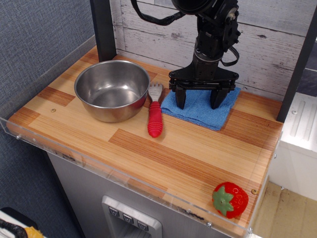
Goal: PICK UPTHE TOWEL PUT ON THE ANOTHER SIDE OF THE TABLE
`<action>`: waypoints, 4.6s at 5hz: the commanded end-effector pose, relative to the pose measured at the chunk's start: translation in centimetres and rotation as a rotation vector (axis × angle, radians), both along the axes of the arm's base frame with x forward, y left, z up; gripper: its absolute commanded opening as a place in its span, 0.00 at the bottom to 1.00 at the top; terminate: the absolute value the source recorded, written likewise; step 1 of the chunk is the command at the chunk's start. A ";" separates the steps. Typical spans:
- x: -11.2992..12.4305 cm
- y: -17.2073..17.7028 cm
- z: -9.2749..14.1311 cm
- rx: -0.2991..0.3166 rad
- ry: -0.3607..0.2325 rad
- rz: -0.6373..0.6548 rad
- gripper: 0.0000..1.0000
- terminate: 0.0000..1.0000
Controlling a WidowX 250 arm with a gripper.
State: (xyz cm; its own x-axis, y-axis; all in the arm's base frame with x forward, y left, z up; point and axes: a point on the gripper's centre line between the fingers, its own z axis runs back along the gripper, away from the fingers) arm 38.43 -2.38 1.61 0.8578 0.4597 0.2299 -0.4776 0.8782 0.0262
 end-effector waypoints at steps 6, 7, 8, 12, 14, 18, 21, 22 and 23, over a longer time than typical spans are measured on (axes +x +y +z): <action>-10.8 0.8 -0.4 0.003 0.034 0.052 1.00 0.00; -12.8 0.1 -0.2 0.019 0.061 0.054 1.00 0.00; -14.4 -0.7 0.1 0.010 0.068 0.071 1.00 0.00; -14.0 -1.1 2.1 0.014 -0.020 0.071 1.00 0.00; -13.3 -1.3 5.5 0.049 -0.105 0.053 1.00 0.00; -11.3 -1.9 16.4 -0.037 -0.188 0.012 1.00 0.00; -11.7 -1.1 19.6 -0.020 -0.263 0.000 1.00 0.00; -11.7 -1.1 19.6 -0.020 -0.263 0.000 1.00 0.00; -11.7 -1.1 19.6 -0.020 -0.263 0.000 1.00 0.00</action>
